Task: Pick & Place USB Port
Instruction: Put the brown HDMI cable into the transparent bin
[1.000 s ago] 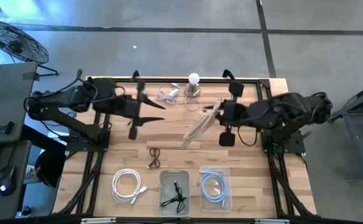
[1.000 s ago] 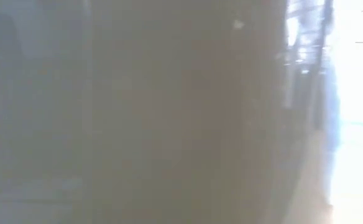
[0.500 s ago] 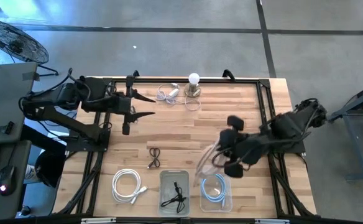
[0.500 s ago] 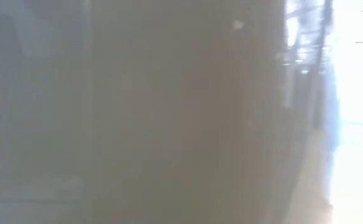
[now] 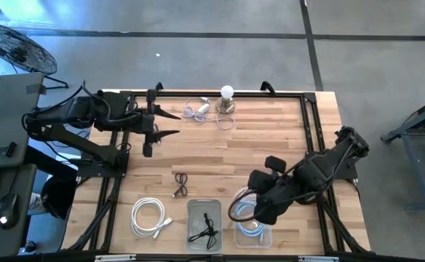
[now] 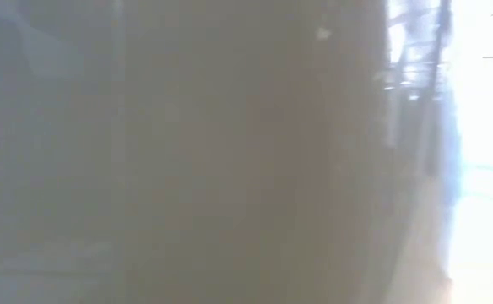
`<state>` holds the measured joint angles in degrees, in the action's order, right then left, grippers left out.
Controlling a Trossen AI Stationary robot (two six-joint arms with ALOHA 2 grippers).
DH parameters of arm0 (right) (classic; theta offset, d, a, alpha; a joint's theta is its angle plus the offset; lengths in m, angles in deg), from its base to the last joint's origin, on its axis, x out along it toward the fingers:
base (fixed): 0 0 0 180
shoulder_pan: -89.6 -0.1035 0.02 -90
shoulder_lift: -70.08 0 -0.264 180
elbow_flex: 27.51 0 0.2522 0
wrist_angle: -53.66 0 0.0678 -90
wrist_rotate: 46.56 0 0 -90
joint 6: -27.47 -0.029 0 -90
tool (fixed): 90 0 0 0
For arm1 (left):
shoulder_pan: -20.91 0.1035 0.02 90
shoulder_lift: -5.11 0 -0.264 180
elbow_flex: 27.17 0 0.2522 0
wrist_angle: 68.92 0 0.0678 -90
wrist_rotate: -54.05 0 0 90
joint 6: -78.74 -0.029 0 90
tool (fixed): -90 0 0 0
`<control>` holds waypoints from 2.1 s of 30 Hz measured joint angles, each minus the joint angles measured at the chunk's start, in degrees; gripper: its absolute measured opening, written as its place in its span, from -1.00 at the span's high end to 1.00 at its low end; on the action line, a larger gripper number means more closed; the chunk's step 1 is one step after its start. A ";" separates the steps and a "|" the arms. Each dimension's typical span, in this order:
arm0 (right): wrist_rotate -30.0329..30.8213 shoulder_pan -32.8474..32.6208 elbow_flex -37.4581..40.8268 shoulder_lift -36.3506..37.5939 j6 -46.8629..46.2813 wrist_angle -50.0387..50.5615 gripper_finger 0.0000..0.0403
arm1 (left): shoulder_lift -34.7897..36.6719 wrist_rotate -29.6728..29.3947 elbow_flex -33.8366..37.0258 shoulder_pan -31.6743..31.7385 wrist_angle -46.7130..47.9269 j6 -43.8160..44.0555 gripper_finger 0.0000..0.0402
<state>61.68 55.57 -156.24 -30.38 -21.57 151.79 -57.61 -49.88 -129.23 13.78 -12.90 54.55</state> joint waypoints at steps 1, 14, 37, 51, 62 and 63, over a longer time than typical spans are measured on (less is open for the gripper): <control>-0.02 -0.21 0.00 -0.08 -0.93 0.45 0.89 | 0.00 0.50 0.00 0.00 0.18 0.08 0.19; -9.94 0.21 20.22 1.10 -4.45 -15.12 0.89 | -0.01 11.33 0.02 0.00 5.64 3.37 0.19; -19.53 1.02 48.80 8.76 -11.45 -45.67 0.89 | -0.04 11.45 0.39 0.00 9.01 3.50 0.19; -22.65 1.54 53.19 8.76 -13.73 -49.69 0.84 | -0.04 11.45 0.39 -0.01 9.95 3.52 0.19; -21.96 2.23 54.93 8.76 -13.96 -54.74 0.80 | -0.04 11.62 0.39 0.00 10.33 5.12 0.19; -21.74 2.42 54.93 8.76 -13.94 -54.71 0.80 | -0.04 11.73 0.39 0.00 10.61 5.50 0.19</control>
<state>39.94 57.99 -101.32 -21.62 -35.51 97.08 -57.65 -38.15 -128.83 13.78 -2.29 60.05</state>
